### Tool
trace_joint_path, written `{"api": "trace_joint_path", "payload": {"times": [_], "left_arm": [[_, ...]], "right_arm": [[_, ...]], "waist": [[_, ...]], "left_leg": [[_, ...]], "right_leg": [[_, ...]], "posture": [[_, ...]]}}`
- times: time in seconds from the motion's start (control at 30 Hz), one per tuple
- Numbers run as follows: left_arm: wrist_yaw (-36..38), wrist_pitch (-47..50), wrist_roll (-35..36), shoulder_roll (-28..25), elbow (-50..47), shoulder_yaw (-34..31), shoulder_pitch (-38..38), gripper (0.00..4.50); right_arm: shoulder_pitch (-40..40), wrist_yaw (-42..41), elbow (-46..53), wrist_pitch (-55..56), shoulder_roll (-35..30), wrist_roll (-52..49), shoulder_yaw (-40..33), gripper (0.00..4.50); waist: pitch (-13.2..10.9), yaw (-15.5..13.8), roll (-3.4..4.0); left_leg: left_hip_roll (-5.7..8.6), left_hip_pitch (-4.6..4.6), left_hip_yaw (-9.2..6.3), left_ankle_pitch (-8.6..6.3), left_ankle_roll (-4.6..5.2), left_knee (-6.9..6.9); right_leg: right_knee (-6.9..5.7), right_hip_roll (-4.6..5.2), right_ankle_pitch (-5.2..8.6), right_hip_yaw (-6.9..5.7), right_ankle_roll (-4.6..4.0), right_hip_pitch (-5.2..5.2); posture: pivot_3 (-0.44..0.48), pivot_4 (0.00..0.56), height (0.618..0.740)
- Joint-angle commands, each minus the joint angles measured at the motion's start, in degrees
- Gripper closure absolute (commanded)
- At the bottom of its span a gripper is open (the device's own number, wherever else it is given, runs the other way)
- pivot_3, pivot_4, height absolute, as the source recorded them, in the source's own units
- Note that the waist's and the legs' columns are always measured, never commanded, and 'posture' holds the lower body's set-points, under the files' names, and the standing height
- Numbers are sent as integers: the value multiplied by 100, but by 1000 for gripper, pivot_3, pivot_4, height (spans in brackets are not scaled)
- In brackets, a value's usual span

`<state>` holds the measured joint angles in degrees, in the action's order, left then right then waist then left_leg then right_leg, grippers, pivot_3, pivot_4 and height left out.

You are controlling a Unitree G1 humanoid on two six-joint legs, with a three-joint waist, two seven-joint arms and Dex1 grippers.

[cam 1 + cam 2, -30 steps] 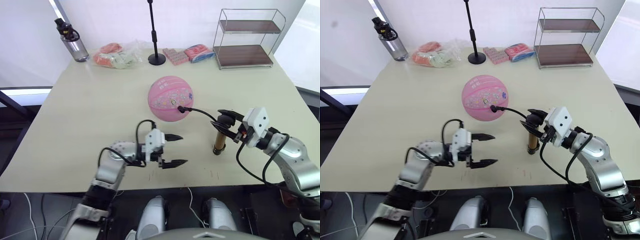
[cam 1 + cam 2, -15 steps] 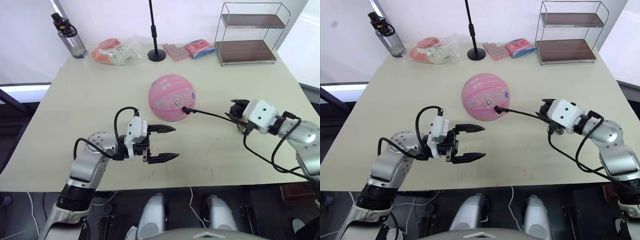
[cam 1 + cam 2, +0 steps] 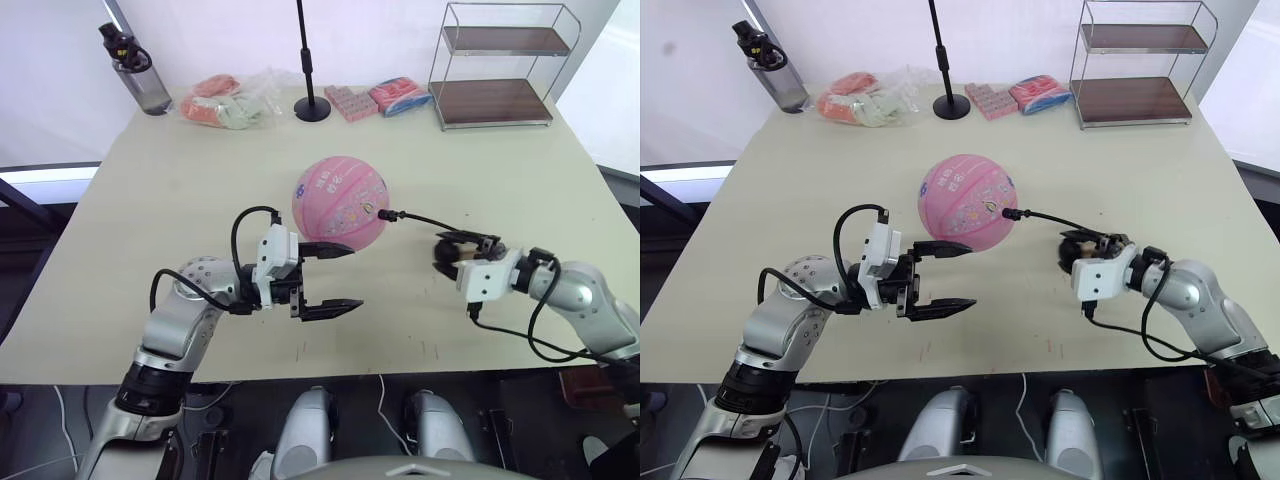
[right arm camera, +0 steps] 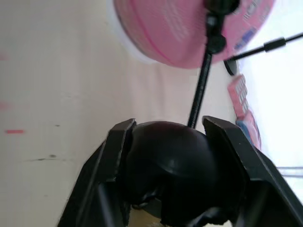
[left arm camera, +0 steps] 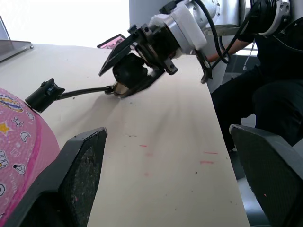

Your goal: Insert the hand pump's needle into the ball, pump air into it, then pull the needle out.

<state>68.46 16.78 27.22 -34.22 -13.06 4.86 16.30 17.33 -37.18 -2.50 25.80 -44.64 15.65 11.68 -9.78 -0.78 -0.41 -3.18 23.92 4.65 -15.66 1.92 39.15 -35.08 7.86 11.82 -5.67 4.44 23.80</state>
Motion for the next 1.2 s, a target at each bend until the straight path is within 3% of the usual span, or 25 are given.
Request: {"api": "trace_joint_path", "payload": {"times": [0.03, 0.07, 0.1, 0.2, 0.33, 0.57, 0.77, 1.2], "left_arm": [[-59, 18, 107, -14, -306, -29, 116, 0], [-63, 28, 116, -22, -316, -36, 115, 0], [-65, 33, 125, -30, -324, -43, 112, 0], [-126, 66, 152, -42, -348, -99, 151, 0], [-401, 104, 121, 12, -302, -229, 325, 0], [-1459, 261, 28, 348, -143, -572, 790, 0], [-2361, 514, -193, 514, 61, -749, 1223, 0], [-4020, 1270, -1240, 1028, 622, -359, 2020, 0]], "right_arm": [[-176, -14, -39, 640, -199, 43, -3, 600], [-214, -55, -33, 724, -247, -35, -32, 121], [-260, -76, -44, 821, -296, -99, -71, 49], [-578, -151, 109, 671, -362, -662, -357, 49], [-934, -292, 688, -356, -74, -1831, -738, 49], [-1575, -389, 1997, -2316, 504, -4268, -1372, 49], [-2017, -302, 2625, -3188, 800, -5390, -1914, 49], [-2604, -1097, 2977, -3346, 906, -6084, -2600, 49]], "waist": [[-1, -1, -1], [-1, 0, -1], [-1, 0, -1], [-2, -2, -3], [-4, 8, -7], [-8, -21, -14], [-9, -13, -16], [-11, -18, -24]], "left_leg": [[0, -1, 0, 1, -2, 0], [0, -1, -2, 2, -3, 3], [0, -6, -2, 3, -5, 5], [0, -12, -9, 7, -12, 6], [0, -14, -22, 12, -18, 9], [-1, -13, -44, 14, -20, 14], [1, -12, -43, 14, -19, 17], [5, -13, -39, 14, -18, 19]], "right_leg": [[-6, 0, 0, 0, 0, 0], [-14, 0, 1, 0, -1, 1], [-26, 0, 2, 2, 0, 1], [-42, 0, 5, 0, 2, 1], [-64, 0, 5, -7, -2, 1], [-78, -1, -6, -19, -20, -3], [-78, -1, -8, -19, -22, -5], [-78, -1, -9, -14, -21, -6]], "posture": [[0, 150, 731], [0, 150, 731], [0, 150, 731], [0, 150, 731], [0, 150, 731], [0, 150, 731], [0, 150, 731], [0, 150, 731]]}}
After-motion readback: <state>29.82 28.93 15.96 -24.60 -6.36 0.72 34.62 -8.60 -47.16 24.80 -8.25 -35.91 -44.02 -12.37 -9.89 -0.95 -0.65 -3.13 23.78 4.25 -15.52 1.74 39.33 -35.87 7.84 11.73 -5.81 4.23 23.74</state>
